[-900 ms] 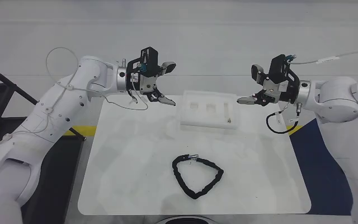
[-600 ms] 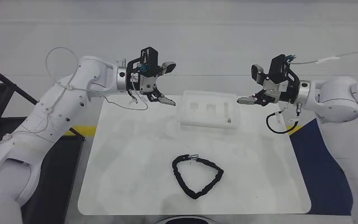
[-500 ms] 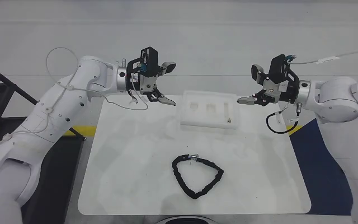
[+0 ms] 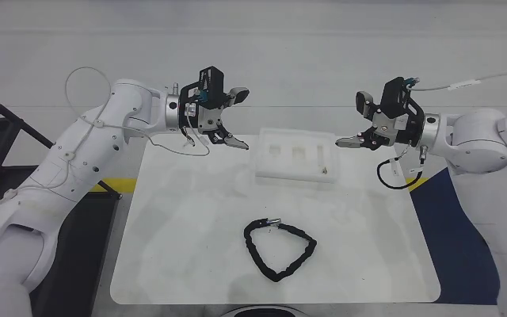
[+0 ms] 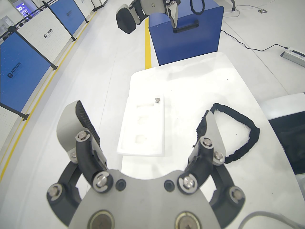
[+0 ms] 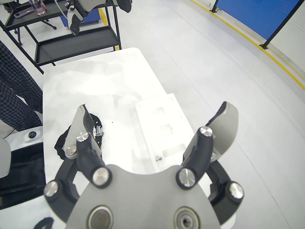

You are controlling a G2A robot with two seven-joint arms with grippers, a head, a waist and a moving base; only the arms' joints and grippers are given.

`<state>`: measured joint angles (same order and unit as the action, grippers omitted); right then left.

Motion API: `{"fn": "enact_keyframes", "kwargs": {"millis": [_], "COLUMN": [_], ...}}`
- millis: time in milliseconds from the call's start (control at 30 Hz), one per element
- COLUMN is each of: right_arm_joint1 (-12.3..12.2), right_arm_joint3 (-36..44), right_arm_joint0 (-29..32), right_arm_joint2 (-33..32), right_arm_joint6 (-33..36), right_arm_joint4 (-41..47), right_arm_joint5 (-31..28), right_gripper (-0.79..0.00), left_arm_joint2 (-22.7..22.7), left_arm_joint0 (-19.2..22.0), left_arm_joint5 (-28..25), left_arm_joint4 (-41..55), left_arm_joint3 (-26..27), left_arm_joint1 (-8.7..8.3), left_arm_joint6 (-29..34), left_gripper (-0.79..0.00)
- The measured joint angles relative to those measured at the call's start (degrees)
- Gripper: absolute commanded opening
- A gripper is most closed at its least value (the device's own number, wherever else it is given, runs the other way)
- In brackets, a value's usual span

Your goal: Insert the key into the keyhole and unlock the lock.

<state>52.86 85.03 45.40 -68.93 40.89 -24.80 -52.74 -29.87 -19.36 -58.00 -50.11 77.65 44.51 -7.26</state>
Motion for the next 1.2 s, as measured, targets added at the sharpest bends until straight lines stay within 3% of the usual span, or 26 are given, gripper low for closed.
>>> {"fn": "enact_keyframes", "kwargs": {"millis": [233,600,933,1200], "right_arm_joint1": [0.36,2.23,5.71,8.98], "right_arm_joint3": [0.33,-1.73,-10.86,-17.61], "right_arm_joint0": [3.39,4.51,3.38,0.71], "right_arm_joint2": [1.64,9.80,17.33,21.60], "right_arm_joint6": [-1.23,10.23,12.18,7.11], "right_arm_joint4": [-5.16,-6.80,1.62,7.66], "right_arm_joint5": [13.69,39.36,51.89,53.90], "right_gripper": [0.000,0.000,0.000,0.000], "left_arm_joint2": [0.00,0.00,0.00,0.00], "left_arm_joint0": [0.00,0.00,0.00,0.00], "left_arm_joint5": [0.00,0.00,0.00,0.00], "left_arm_joint4": [0.00,0.00,0.00,0.00], "left_arm_joint3": [0.00,0.00,0.00,0.00], "left_arm_joint1": [0.00,0.00,0.00,0.00], "left_arm_joint6": [0.00,0.00,0.00,0.00], "left_gripper": [0.000,0.000,0.000,0.000]}}
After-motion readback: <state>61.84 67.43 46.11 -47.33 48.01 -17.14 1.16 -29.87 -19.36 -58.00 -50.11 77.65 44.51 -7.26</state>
